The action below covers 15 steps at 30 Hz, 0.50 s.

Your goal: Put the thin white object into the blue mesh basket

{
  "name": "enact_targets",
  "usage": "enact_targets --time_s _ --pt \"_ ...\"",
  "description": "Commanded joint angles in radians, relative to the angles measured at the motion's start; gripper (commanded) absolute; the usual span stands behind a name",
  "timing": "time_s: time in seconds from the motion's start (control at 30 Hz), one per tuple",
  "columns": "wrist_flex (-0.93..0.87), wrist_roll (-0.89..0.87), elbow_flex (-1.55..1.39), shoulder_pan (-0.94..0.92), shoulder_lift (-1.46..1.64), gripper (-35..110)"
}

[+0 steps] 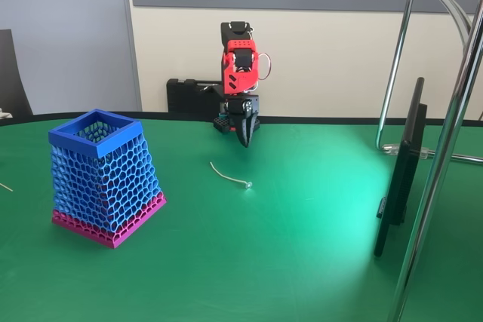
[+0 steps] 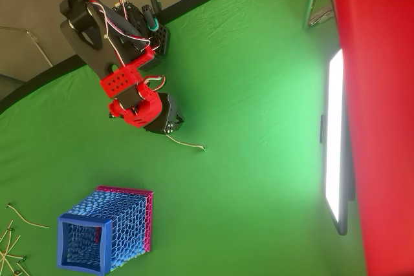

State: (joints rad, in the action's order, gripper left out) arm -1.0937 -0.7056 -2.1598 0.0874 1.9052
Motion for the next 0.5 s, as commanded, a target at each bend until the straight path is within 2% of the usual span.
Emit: enact_targets --time_s 0.0,0.3,0.47 --pt "-0.015 -0.086 0.092 -0.014 -0.069 1" --pt "-0.015 -0.276 0.247 -0.034 -0.245 1" --pt "-0.006 -0.308 0.290 -0.015 -0.337 1"
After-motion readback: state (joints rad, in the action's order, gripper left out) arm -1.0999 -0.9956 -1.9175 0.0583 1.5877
